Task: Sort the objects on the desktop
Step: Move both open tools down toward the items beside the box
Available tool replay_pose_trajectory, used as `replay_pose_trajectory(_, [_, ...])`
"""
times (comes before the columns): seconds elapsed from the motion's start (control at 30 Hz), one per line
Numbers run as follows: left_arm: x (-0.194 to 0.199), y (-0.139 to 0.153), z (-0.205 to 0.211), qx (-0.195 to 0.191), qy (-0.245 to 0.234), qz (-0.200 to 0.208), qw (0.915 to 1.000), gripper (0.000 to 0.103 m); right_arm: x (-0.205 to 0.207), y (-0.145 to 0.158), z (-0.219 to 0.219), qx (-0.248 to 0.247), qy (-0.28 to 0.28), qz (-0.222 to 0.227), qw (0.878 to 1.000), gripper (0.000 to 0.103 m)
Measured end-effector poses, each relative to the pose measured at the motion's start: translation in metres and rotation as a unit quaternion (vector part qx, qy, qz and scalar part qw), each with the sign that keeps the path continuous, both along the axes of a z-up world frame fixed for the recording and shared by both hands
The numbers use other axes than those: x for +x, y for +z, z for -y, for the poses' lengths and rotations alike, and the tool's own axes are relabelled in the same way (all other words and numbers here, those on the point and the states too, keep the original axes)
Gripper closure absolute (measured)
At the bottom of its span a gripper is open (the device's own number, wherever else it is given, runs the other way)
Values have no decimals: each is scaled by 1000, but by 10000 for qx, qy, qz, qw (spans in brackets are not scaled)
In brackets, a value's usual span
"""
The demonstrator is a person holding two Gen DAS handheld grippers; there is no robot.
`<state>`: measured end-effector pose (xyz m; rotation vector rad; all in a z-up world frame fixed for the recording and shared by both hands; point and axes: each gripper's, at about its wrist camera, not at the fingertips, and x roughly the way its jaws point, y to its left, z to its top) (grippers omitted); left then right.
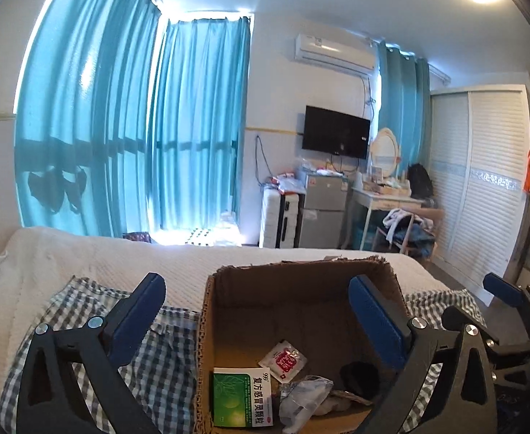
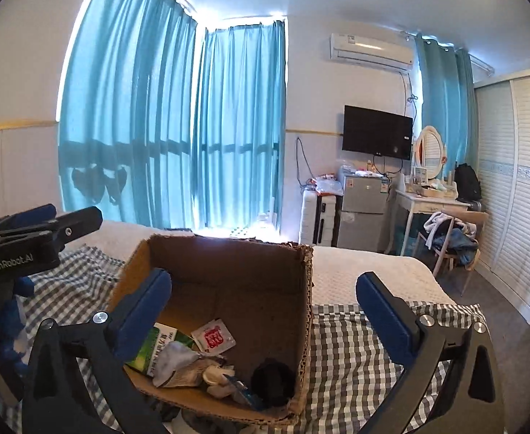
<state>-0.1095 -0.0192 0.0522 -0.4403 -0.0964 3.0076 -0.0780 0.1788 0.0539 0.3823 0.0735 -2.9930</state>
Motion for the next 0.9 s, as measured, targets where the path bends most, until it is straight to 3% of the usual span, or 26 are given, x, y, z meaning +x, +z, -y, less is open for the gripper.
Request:
replay_pose_trajectory(0.5, [44, 13, 9, 3, 235, -309, 9992, 0, 45, 5, -12, -70, -71, -63, 9999, 0])
replay_pose_trajectory(0.73, [64, -4, 9, -114, 180, -404, 9990, 0, 58, -9, -18, -100, -228, 56, 9997, 0])
replay_pose_trajectory(0.83, [70, -19, 7, -314, 418, -585, 9969, 0, 59, -17, -23, -198, -263, 162, 9993, 0])
replay_pose_trajectory(0.9, [69, -28, 8, -434, 473, -457, 9969, 0, 60, -23, -25, -198, -291, 222, 9991, 0])
